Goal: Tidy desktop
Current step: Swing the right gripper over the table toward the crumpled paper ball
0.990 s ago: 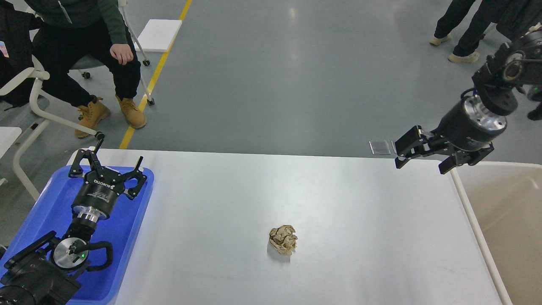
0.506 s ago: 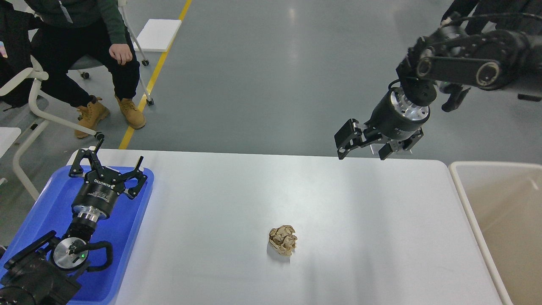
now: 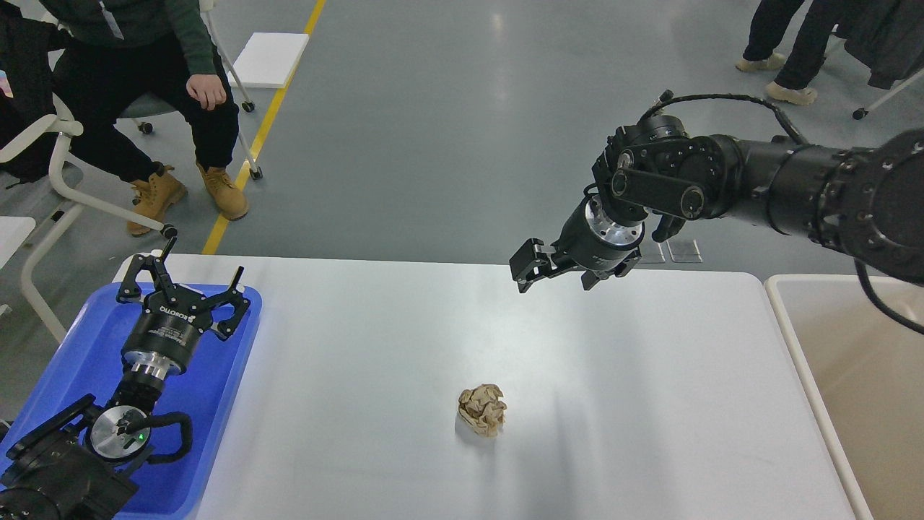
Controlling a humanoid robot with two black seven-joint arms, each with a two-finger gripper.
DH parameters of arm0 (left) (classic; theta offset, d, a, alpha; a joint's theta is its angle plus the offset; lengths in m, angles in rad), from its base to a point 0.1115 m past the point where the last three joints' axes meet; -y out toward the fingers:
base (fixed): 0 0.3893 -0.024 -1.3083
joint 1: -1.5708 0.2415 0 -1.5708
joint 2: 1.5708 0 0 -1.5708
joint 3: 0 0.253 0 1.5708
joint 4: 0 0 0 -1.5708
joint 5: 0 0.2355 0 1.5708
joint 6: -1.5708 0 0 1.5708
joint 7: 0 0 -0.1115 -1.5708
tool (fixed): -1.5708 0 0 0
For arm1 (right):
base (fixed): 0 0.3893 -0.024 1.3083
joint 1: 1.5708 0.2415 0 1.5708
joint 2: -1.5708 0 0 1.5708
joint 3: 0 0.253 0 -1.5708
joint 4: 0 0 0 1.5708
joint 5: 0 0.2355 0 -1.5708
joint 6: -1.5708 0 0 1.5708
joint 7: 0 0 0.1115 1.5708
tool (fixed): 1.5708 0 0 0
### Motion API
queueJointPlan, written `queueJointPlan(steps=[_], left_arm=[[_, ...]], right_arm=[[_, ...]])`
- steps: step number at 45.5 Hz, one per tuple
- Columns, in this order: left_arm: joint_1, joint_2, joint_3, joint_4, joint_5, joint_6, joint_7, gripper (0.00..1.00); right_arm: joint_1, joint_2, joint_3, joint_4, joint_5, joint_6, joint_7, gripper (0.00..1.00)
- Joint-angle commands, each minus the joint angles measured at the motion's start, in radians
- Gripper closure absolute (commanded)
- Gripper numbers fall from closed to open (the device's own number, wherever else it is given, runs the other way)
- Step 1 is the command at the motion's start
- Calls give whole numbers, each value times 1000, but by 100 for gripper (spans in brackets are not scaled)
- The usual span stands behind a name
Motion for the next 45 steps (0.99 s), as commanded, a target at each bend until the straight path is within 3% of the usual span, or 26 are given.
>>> queueJointPlan(steps=[1, 10, 25, 39, 45], left_arm=[[0, 0, 0, 0, 0, 0, 0, 1], [1, 0, 0, 0, 0, 0, 0, 1], [1, 0, 0, 0, 0, 0, -2, 1], [0, 0, 0, 0, 0, 0, -2, 1], [1, 0, 0, 0, 0, 0, 0, 1]], right_arm=[[-140, 17, 123, -53, -10, -9, 6, 0], [-265, 17, 238, -51, -47, -18, 34, 0], [-388, 17, 497, -57, -370, -47, 224, 0], [-462, 17, 490, -51, -616, -212, 227, 0], [-467, 17, 447, -50, -673, -346, 226, 0]])
